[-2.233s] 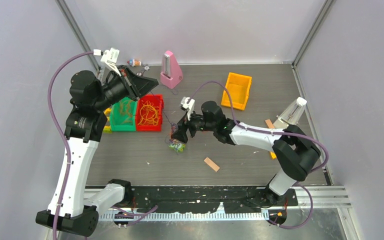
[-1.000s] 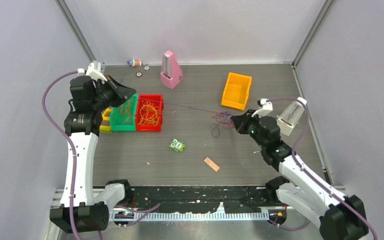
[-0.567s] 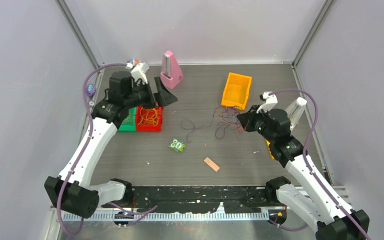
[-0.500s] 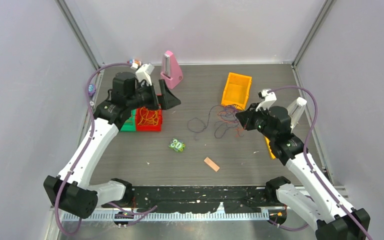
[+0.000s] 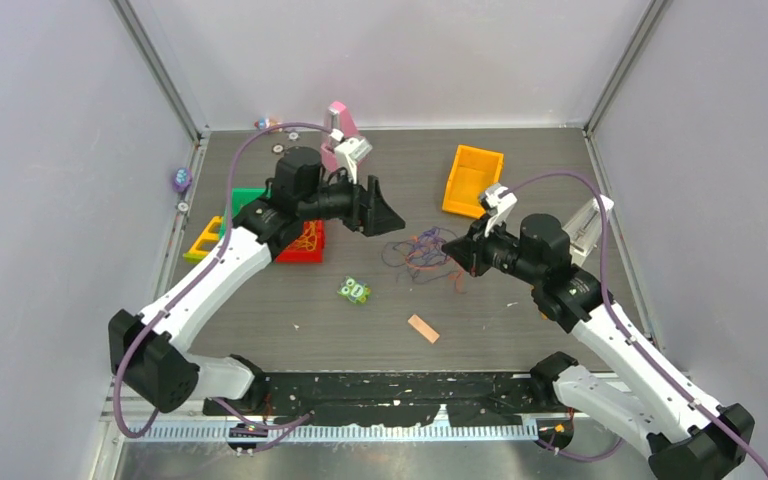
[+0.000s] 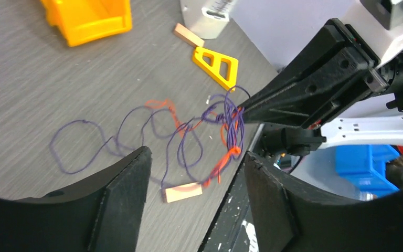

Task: Untangle the cables
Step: Untie the cable.

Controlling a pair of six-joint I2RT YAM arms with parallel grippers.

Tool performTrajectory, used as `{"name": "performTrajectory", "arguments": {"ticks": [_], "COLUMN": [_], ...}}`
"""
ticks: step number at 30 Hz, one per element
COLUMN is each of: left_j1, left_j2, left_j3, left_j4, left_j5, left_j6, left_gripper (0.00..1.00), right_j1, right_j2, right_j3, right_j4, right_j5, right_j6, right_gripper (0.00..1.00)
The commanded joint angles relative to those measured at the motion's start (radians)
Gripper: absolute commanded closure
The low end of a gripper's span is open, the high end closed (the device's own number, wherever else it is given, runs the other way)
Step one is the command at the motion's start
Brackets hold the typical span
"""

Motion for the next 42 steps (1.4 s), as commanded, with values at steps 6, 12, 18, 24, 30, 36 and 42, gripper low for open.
{"name": "performTrajectory", "arguments": {"ticks": [6,12,18,24,30,36,42], "left_j1": [-0.079,-0.088,-0.099,-0.098,-0.086,-0.067,-0.053], "left_j2": [0.104,0.154,0.182,0.150,0.065,0.016,-0.001], "left_j3": [0.001,-0.006,-0.024,-0.074,-0.132,-0.135,-0.108], "left_j4": [0.171,0.180,0.265,0.357,0.418,0.382,0.372], "left_j5": [0.121,0.180,0.246,0.216,0.159,0.153,0.233], "left_j6": [-0.060,-0.107,-0.177,-0.184,-0.147,-0.102,-0.113], "left_gripper": [0.39,0.46,0.57,1.00,1.00,1.00,1.00], "right_j1": [0.097,0.116,0.135,0.142,0.141,0.066,-0.103], "right_j2": [0.002,0.004,0.016,0.014,-0.105,-0.236,-0.160], "right_j3": [0.081,0.087,0.090,0.079,-0.036,-0.171,-0.230], "right_j4": [0.011,0.013,0.004,0.006,0.099,0.181,0.329], "right_j5": [0.020,0.011,0.010,0.035,0.180,0.329,0.128], "right_j6": [-0.084,-0.098,-0.113,-0.105,-0.031,0.078,0.154], "right_gripper": [0.94,0.94,0.94,0.73,0.23,0.24,0.28]}}
